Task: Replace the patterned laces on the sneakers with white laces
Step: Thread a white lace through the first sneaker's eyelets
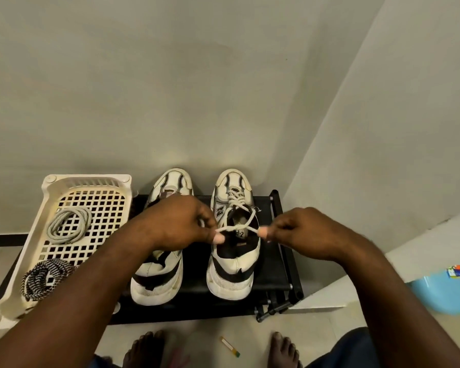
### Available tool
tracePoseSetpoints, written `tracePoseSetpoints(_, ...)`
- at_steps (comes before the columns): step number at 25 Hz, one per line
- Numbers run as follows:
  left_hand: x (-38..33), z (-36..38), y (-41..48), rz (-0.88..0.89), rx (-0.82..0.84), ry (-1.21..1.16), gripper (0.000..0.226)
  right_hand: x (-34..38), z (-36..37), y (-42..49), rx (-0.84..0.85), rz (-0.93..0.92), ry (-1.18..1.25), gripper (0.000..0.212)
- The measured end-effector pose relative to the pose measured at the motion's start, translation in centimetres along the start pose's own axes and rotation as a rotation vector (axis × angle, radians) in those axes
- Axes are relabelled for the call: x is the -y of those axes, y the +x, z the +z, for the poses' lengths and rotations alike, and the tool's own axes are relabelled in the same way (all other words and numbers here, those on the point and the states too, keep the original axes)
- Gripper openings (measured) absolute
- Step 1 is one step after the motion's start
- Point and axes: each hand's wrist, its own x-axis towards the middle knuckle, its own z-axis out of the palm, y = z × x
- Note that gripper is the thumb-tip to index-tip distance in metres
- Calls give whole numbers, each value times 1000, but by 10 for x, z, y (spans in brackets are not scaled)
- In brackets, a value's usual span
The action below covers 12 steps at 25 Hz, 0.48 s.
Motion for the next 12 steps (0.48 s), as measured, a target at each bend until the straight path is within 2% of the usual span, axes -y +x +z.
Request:
tracePoseSetpoints(2, -2, 7, 5, 34, -91, -51, 13, 10, 2, -5, 90, -130, 213, 22)
tracePoseSetpoints(3, -2, 10, 11, 53, -202, -111, 12, 12, 3, -4, 39, -198, 360, 17)
tracePoseSetpoints(5, -4, 15, 20, 76, -430, -174, 9, 9, 2, 5, -221, -261, 651, 22)
tracePoseSetpoints(6, -2, 15, 22, 74, -502, -121, 9, 4, 2, 12, -363, -245, 718, 25)
tracePoseSetpoints(7, 1, 15, 24, 59, -545, 4, 10, -1, 2, 17, -486, -191, 678, 28)
tracePoseSetpoints(9, 8, 13, 24, -20, -593, 340, 15, -14, 5, 27, -643, 18, 304, 33)
tracePoseSetpoints(10, 9, 13, 22, -69, -599, 466, 19, -18, 8, 31, -616, 122, 134, 36)
tracePoseSetpoints(12, 4, 17, 21, -137, -580, 590, 28, -14, 15, 32, -502, 235, -14, 34)
